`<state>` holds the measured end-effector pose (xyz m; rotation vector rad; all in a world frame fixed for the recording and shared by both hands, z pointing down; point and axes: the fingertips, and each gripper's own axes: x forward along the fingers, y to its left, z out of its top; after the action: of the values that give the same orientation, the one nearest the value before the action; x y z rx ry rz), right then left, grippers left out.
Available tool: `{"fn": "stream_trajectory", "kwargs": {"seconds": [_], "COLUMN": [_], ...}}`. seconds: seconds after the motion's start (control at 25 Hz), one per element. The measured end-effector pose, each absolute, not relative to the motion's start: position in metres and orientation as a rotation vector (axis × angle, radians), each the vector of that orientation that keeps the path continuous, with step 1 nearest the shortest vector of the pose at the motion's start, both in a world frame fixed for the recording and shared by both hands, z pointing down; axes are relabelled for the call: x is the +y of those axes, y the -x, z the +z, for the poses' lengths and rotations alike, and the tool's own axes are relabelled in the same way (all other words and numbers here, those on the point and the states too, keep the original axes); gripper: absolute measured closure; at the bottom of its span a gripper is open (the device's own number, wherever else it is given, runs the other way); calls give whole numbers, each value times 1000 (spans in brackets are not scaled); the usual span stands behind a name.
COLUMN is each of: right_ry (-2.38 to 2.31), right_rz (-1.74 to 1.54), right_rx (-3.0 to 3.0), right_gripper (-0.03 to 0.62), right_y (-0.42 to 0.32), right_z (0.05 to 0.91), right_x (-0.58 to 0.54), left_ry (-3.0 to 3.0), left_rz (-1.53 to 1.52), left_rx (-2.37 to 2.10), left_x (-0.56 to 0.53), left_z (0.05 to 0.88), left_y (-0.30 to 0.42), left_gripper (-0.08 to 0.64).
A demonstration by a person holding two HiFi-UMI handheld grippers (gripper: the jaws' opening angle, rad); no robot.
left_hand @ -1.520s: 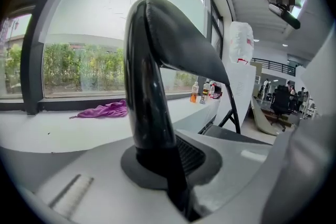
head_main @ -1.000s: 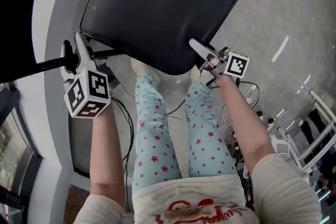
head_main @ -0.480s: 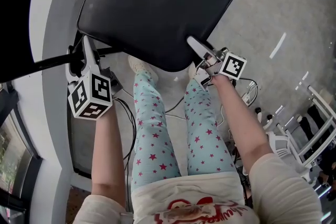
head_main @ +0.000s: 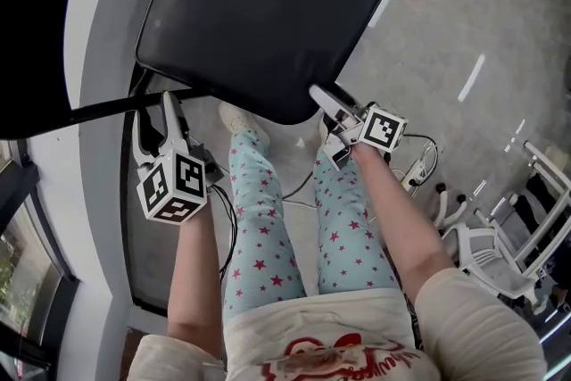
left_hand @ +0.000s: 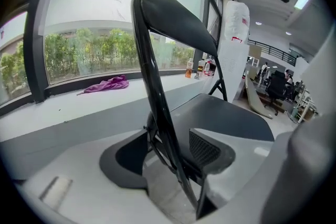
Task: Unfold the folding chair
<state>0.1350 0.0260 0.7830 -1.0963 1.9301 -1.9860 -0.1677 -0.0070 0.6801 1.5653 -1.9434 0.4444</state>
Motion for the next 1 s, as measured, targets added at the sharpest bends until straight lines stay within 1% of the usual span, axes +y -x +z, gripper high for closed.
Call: {"fn": "stream_trajectory", "kwargs": {"seconds": [0.04, 0.08, 0.16, 0.24, 0.4, 0.52, 0.8, 0.96, 1.0], "right_ry": [1121, 1160, 1268, 1352, 1518, 1602, 1644, 1557, 1532], "right_rz": [-1980, -1972, -1938, -1903, -1818, -1741, -1382, -1164, -1131], "right_rx": [1944, 1968, 2035, 2057, 1993, 2011, 2392, 2533, 2541], "right_gripper": [164, 169, 150, 161, 155, 167, 256, 341, 345], "right_y": [-136, -139, -148, -159, -182, -190, -166, -148, -145], "right_z": [782, 782, 782, 774, 743, 702, 571, 495, 478], "right_x": [27, 28, 31, 35, 35, 36, 15, -12, -18], "left_ry": [-1569, -1572, -1565, -1548, -1565, -1609, -1814, -1920, -1932], "left_rz": [455, 463, 474, 482, 476, 466, 366, 272, 253], "left_rx": [-1930, -1918, -1892, -1859, -1819, -1769, -1646, -1654, -1664], "left_x": [-4, -2, 5, 14, 18, 19, 1, -22, -27], "left_z": [681, 681, 683, 681, 660, 636, 541, 478, 465], "left_y": [165, 161, 153, 142, 117, 92, 24, 0, -2], "left_gripper": [327, 327, 327, 327, 327, 327, 331, 344, 347]}}
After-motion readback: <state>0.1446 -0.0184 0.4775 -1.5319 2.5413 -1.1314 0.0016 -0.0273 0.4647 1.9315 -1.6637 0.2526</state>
